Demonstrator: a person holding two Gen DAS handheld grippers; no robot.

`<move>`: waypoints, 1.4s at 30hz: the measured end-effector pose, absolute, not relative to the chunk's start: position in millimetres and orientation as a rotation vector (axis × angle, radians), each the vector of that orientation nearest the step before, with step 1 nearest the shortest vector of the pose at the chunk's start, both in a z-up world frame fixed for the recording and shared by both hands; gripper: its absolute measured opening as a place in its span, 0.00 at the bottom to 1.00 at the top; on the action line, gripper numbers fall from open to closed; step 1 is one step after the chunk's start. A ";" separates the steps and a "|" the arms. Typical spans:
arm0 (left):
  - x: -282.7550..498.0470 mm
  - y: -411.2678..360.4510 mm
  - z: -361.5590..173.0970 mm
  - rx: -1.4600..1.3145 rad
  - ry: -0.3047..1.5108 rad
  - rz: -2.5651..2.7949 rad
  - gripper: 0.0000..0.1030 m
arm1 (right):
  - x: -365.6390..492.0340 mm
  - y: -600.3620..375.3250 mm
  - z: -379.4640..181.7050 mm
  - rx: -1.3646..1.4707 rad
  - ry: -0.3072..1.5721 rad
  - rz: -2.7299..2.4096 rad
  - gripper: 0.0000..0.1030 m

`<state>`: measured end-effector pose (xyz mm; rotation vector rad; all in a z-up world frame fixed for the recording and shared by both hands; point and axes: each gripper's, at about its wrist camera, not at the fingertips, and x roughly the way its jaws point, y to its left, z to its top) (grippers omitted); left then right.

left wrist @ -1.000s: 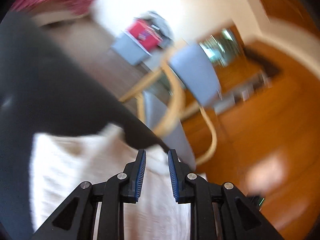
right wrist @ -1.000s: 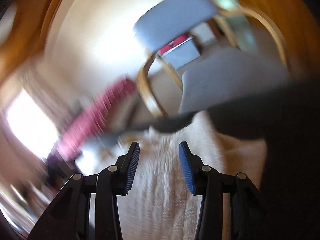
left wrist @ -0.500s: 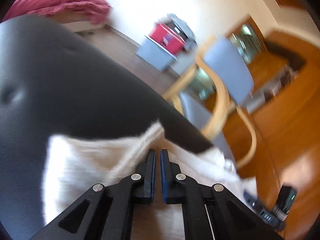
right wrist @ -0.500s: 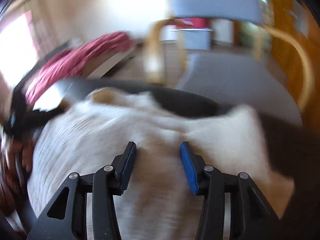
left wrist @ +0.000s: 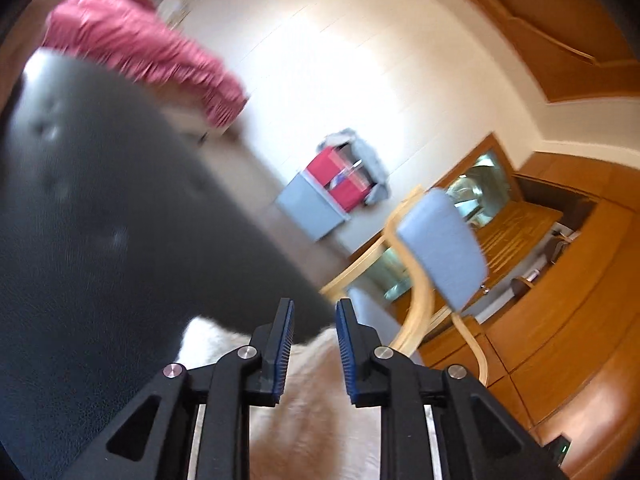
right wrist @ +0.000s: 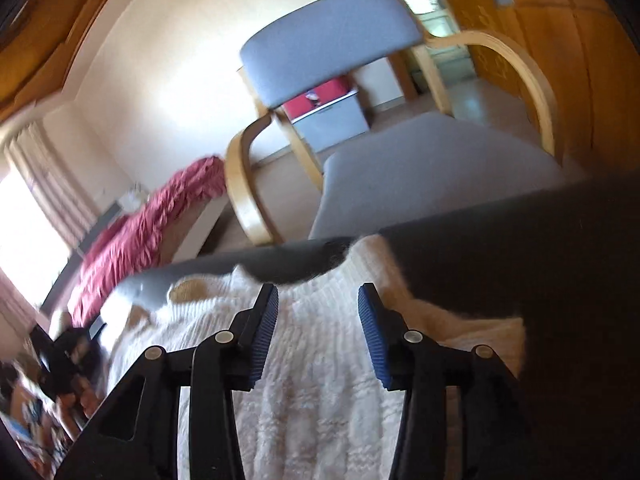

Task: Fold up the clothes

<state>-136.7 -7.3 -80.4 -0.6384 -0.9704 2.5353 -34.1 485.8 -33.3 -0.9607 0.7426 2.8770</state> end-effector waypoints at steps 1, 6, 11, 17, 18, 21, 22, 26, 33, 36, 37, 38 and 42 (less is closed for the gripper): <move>-131.1 -10.2 -75.5 -0.605 -0.951 2.550 0.20 | -36.5 475.4 -30.2 -1.001 0.672 2.890 0.44; -132.7 -11.0 -58.6 -0.550 -0.947 2.592 0.21 | -51.1 397.4 -13.3 -1.162 0.348 3.035 0.54; -137.5 -23.2 -65.8 -0.608 -1.051 2.568 0.21 | -84.9 336.1 -26.5 -1.346 0.107 3.003 0.64; -138.8 -31.6 -75.6 -0.592 -1.113 2.531 0.21 | -93.2 325.1 -36.9 -1.327 0.005 3.019 0.13; -137.7 -31.8 -74.7 -0.581 -1.111 2.527 0.21 | -93.2 328.9 -33.0 -1.307 0.025 3.020 0.09; -132.6 -31.6 -71.0 -0.537 -1.100 2.525 0.21 | -93.9 336.4 -22.4 -1.249 0.041 3.025 0.07; -130.6 -31.5 -69.6 -0.521 -1.096 2.527 0.21 | -95.9 335.7 -21.2 -1.222 0.030 3.027 0.06; -132.0 -25.8 -66.2 -0.537 -1.056 2.511 0.21 | -109.6 327.2 -30.5 -1.133 -0.155 2.928 0.00; -141.6 8.5 -53.2 -0.690 -0.872 2.361 0.21 | -113.3 370.5 -43.1 -1.217 0.285 2.998 0.13; -140.9 36.6 -45.5 -0.804 -0.741 2.283 0.24 | -113.5 387.7 -47.7 -1.221 0.488 3.000 0.18; -140.2 47.8 -44.4 -0.845 -0.694 2.254 0.25 | -113.1 390.2 -48.1 -1.219 0.527 3.004 0.24; -140.0 62.3 -44.3 -0.907 -0.627 2.240 0.25 | -112.0 390.6 -47.8 -1.218 0.546 3.009 0.27; -144.0 109.1 -55.3 -1.114 -0.334 2.320 0.25 | -113.2 383.4 -52.6 -1.199 0.560 3.027 0.45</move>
